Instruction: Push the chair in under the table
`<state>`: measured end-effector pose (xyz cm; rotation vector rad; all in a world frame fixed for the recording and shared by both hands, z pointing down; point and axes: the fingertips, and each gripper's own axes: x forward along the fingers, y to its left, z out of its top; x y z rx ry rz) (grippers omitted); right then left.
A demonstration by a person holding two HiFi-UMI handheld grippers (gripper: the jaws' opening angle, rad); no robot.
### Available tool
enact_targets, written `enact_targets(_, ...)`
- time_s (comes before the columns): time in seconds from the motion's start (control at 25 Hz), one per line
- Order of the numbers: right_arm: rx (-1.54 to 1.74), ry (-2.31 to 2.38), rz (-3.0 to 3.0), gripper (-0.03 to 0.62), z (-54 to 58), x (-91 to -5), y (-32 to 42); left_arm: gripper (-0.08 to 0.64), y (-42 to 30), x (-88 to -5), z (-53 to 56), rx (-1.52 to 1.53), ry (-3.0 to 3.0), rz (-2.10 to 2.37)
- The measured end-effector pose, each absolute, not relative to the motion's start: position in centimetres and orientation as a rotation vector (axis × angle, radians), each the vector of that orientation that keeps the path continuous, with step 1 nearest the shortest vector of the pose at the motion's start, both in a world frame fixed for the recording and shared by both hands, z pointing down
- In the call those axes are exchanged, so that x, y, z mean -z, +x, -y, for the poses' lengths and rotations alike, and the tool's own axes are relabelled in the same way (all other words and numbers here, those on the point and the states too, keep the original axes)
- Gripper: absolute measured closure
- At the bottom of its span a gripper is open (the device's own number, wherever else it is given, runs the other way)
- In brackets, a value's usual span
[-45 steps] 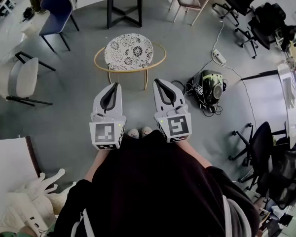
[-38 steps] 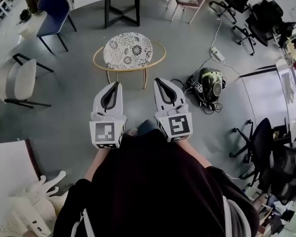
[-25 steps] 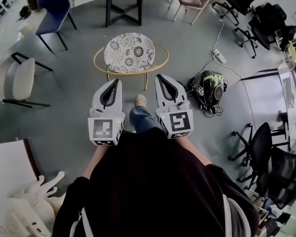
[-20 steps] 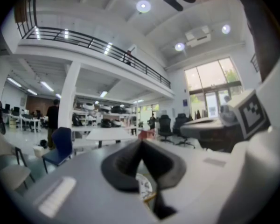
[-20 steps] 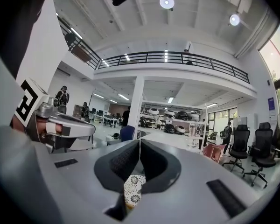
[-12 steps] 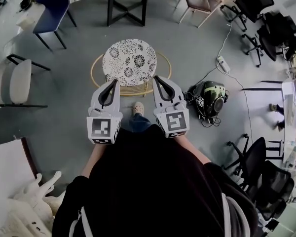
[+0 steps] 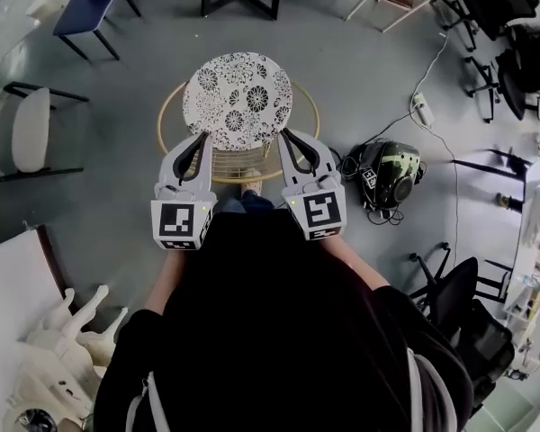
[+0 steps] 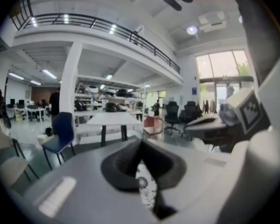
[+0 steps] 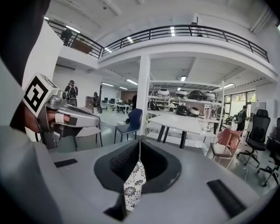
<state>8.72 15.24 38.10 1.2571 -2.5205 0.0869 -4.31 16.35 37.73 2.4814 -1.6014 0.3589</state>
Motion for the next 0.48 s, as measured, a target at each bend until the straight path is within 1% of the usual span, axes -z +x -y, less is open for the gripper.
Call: enact_targets(0.48, -0.223, 1.102, 2.415, 0.569, -14.4, -45.0, 8.6, 0.551, -4.5, -44.8, -15.2, -0.537, 2.415, 1.428)
